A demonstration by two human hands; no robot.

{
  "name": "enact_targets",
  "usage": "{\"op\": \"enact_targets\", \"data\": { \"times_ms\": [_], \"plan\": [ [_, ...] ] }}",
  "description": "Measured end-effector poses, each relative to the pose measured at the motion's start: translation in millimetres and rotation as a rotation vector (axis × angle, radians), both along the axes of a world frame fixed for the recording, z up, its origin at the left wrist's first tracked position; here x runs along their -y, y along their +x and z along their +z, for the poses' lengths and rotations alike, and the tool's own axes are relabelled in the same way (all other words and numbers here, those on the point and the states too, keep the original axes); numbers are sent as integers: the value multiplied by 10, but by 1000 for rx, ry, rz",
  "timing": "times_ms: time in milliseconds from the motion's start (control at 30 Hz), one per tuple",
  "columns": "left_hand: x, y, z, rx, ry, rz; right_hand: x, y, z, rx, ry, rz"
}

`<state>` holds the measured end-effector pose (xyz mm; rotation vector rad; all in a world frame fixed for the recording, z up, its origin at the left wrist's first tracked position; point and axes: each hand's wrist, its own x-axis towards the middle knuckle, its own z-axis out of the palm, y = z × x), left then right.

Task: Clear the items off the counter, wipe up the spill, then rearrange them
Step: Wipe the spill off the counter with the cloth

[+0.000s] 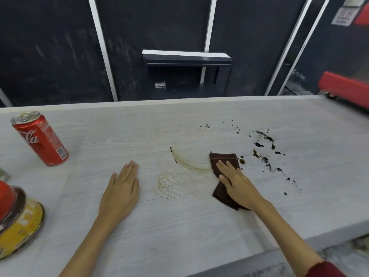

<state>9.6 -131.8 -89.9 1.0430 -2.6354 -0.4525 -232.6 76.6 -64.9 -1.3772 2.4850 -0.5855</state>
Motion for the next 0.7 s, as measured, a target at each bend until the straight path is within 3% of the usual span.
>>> {"op": "enact_targets", "data": {
  "times_ms": [133,267,433,600,700],
  "plan": [
    [-36,-16,16,-3,19,8,281,-200,70,20,46,-118],
    [-99,37,24,3,28,18,480,324,56,43,38,-13],
    [-422,207,4,2,42,27,-67,914,-83,-95,-4,37],
    [-614,259,5,15,38,62,-756,318,-162,-100,-63,-166],
    [-632,236,20,28,27,77,-720,-233,-124,-103,-20,-255]
  ]
}}
